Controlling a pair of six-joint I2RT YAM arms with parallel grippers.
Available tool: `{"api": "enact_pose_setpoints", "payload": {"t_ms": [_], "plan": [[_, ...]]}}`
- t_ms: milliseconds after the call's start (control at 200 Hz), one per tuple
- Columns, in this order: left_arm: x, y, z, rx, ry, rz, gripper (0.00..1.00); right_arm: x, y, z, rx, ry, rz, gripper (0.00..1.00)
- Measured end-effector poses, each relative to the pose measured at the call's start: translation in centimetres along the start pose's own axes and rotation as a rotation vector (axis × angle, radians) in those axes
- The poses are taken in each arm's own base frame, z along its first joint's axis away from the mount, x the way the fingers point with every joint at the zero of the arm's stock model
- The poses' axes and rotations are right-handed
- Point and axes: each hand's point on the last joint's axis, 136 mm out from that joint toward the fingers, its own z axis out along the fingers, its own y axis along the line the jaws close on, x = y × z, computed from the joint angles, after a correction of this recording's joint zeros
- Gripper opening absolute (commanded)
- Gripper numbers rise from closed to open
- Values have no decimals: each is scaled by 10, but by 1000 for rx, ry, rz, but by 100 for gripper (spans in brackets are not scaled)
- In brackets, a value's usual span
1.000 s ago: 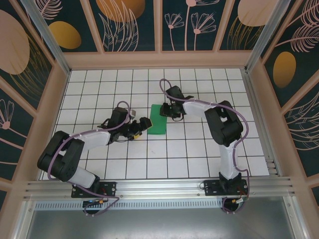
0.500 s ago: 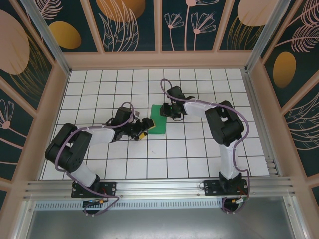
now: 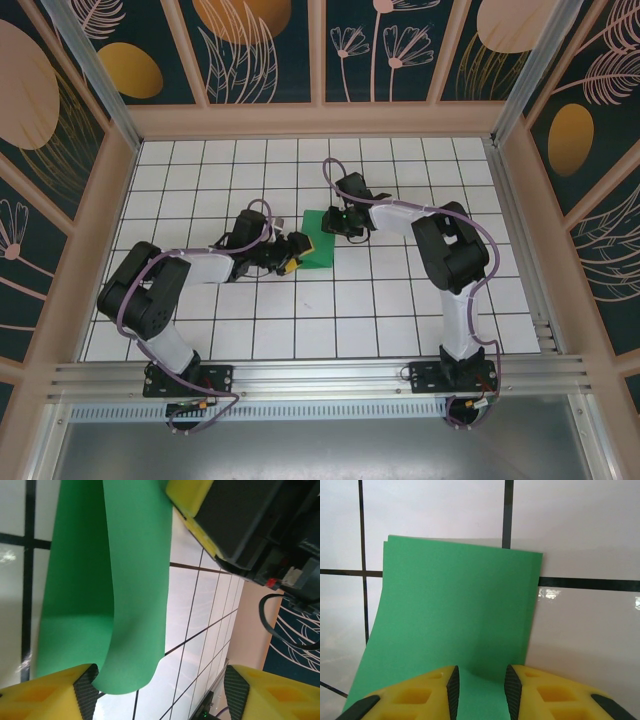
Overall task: Fold a paper plane with a square sheet of paper (pick it up from the middle)
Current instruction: Fold the triangle a second time at the center of the table.
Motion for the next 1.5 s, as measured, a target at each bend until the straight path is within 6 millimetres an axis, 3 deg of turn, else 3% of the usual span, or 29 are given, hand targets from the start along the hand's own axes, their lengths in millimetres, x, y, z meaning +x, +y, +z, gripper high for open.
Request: {"api": "enact_pose_setpoints", "payload": {"t_ms": [746,1061,1501], "plan": [[-4,-22,-10,46,-33,62,69,0,0,1,-4,-6,-2,33],[-6,-44,-21,99,-62,115,65,0,-1,1,-4,-7,-2,33],[-6,-49,-23,133,-77,143,66,0,-1,1,-4,-7,-2,33]]}}
